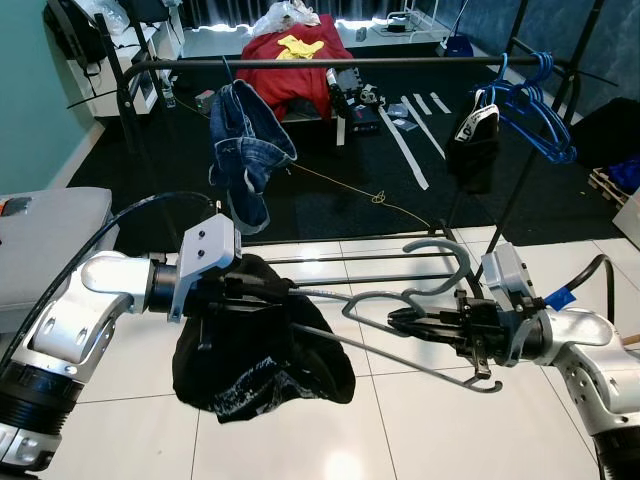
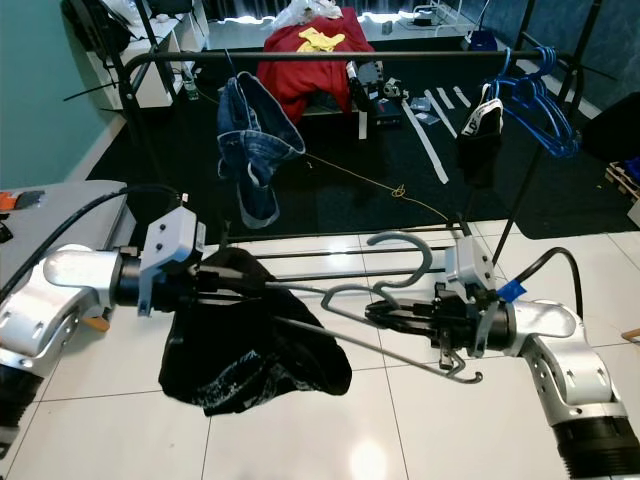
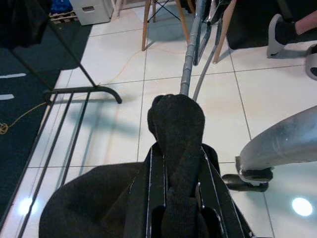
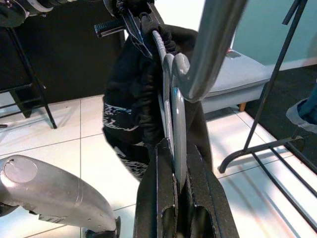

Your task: Hang hanger

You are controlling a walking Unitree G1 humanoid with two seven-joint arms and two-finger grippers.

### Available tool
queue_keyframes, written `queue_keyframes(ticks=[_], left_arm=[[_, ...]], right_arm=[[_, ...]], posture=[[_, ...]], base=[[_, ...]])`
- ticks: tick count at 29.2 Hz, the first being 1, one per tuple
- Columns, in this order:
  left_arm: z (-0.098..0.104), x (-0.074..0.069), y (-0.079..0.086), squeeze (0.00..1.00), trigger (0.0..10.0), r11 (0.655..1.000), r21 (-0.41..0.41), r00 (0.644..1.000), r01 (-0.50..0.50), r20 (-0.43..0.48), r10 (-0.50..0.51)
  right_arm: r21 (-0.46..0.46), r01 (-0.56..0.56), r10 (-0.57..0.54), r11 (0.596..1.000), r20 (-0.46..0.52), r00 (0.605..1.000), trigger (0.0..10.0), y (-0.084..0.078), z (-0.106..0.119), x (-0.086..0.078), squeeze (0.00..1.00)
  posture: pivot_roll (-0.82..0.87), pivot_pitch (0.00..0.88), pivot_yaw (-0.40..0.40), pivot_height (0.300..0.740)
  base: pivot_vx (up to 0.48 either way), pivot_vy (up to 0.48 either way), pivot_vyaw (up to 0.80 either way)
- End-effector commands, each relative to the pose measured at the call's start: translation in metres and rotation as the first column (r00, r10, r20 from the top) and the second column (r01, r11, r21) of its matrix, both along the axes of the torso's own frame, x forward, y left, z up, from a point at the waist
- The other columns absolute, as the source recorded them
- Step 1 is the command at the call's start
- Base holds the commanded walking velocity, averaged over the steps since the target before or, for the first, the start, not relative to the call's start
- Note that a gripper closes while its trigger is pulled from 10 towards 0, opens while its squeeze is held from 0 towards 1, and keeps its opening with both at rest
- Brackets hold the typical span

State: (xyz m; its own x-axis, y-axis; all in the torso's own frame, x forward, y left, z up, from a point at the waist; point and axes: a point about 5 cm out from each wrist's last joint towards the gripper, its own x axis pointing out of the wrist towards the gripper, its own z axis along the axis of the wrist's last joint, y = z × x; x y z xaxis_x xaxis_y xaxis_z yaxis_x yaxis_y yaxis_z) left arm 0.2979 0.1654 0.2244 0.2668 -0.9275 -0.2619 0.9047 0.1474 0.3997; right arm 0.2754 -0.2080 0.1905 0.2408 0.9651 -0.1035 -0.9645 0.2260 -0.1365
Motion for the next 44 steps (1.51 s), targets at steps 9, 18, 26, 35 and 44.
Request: queue_keyframes(ticks=[9,18,26,35,44], left_arm=[[0.0,-0.001,-0.004,0.0,0.0,0.998,-0.067,0.999,0.004,-0.042,-0.007],[0.002,0.0,-0.007,0.0,0.0,0.992,-0.125,0.999,-0.024,-0.03,0.021],[-0.007,0.0,0.0,0.0,0.0,0.99,-0.121,0.996,-0.077,-0.046,0.071],[-0.013,0.003,0.012,0.0,0.0,0.981,-0.097,0.986,-0.166,-0.026,0.164],[-0.02,0.006,0.015,0.0,0.0,0.969,-0.085,0.973,-0.23,-0.026,0.229]], right_arm=[[0.027,-0.04,0.038,0.999,0.055,0.998,10.0,0.007,0.01,-0.001,0.0],[0.048,0.022,-0.026,0.999,0.077,0.997,10.0,0.006,0.01,0.004,1.0],[0.149,0.111,-0.125,0.983,0.084,0.989,10.0,-0.013,0.018,0.006,0.0],[0.225,0.419,-0.454,0.88,0.135,0.881,10.0,-0.069,0.025,0.015,0.0],[0.553,0.491,-0.621,0.673,0.063,0.781,10.0,-0.102,0.05,0.013,0.0]], posture=[[0.05,0.088,0.043,0.74],[0.04,0.08,0.048,0.74],[0.04,0.071,0.05,0.74],[0.04,0.058,0.048,0.74],[0.04,0.055,0.05,0.74]], base=[[0.0,0.0,0.0],[0.0,0.0,0.0],[0.0,0.0,0.0],[0.0,0.0,0.0],[0.0,0.0,0.0]])
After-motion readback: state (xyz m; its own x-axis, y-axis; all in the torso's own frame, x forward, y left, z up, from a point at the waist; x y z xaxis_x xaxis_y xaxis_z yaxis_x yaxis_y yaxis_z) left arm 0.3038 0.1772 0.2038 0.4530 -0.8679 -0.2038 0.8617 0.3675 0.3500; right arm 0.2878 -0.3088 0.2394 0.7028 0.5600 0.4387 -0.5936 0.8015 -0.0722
